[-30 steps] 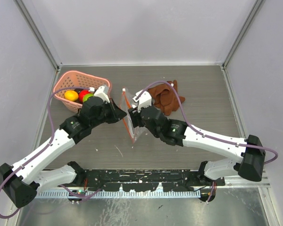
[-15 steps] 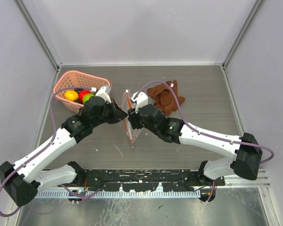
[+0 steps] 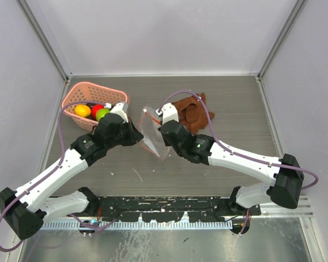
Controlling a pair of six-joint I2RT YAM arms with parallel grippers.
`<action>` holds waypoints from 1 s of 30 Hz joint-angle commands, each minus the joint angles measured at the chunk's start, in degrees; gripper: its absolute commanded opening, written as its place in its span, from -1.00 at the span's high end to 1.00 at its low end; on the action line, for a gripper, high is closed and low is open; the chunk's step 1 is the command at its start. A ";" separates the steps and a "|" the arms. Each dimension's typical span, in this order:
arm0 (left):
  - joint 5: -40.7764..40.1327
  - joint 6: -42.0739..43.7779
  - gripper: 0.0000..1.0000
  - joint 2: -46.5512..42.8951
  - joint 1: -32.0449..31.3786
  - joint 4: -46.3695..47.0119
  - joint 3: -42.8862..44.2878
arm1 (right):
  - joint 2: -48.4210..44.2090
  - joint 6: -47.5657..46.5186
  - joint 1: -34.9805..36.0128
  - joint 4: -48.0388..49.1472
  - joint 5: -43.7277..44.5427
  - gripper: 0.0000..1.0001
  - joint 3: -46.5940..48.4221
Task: Place the food in the zip-top bag and seal the zipper
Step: Open the zipper of the food storage bag.
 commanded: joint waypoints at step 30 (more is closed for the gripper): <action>5.68 5.59 1.00 3.10 -0.18 -5.16 8.95 | 1.84 -1.58 -0.20 6.46 -5.78 -0.31 3.39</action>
